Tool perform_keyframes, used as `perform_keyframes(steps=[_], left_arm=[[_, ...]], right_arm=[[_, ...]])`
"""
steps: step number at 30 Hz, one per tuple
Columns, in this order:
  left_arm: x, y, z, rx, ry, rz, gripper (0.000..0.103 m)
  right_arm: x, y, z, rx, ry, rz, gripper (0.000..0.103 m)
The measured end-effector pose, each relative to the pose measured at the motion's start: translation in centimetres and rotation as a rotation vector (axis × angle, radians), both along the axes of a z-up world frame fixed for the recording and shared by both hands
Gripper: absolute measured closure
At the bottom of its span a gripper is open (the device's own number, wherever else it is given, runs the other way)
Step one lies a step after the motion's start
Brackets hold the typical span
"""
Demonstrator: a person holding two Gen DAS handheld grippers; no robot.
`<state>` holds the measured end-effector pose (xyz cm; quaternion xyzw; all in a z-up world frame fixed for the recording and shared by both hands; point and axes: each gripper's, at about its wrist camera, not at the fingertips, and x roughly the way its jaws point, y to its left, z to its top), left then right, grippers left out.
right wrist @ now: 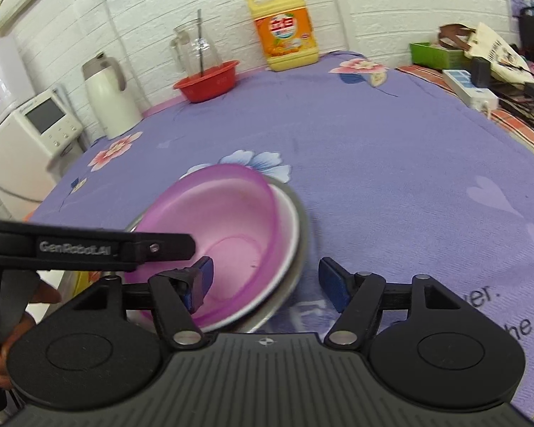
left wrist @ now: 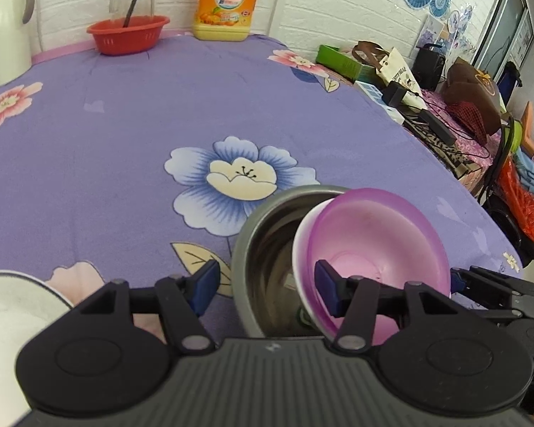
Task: Organize plates and bowls
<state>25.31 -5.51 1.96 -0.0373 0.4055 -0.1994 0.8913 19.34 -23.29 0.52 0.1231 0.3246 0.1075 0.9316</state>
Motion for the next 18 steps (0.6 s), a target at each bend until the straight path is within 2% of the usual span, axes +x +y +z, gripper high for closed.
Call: perform_keyframes(steps=[3,4,8,10,12,18], left_arm=[[0.0,-0.5,-0.4,-0.010,0.016,-0.015,0.049],[-0.1,-0.6,-0.6,-0.023,0.018,-0.015,0.052],[0.0,-0.3,-0.6,-0.064,0.045,-0.009,0.055],[-0.2,-0.6,-0.3,-0.043,0.027,-0.008,0.056],[-0.2,-0.2,0.0,-0.064,0.030,0.003,0.056],[-1.1,0.7,1.0,-0.077,0.000,0.019,0.056]], right_arm=[[0.0,0.5,0.0,-0.019,-0.005,0.012,0.000],[-0.1,0.7,-0.1,-0.026,-0.008,0.018,0.000],[0.0,1.1,0.0,-0.025,-0.007,0.027,0.002],[-0.2,1.9,0.4,-0.052,-0.016,0.038,0.004],[-0.3,2.3,0.9,-0.080,-0.033,0.036,0.004],[-0.7,2.8,1.7,-0.075,-0.047,0.045,0.004]])
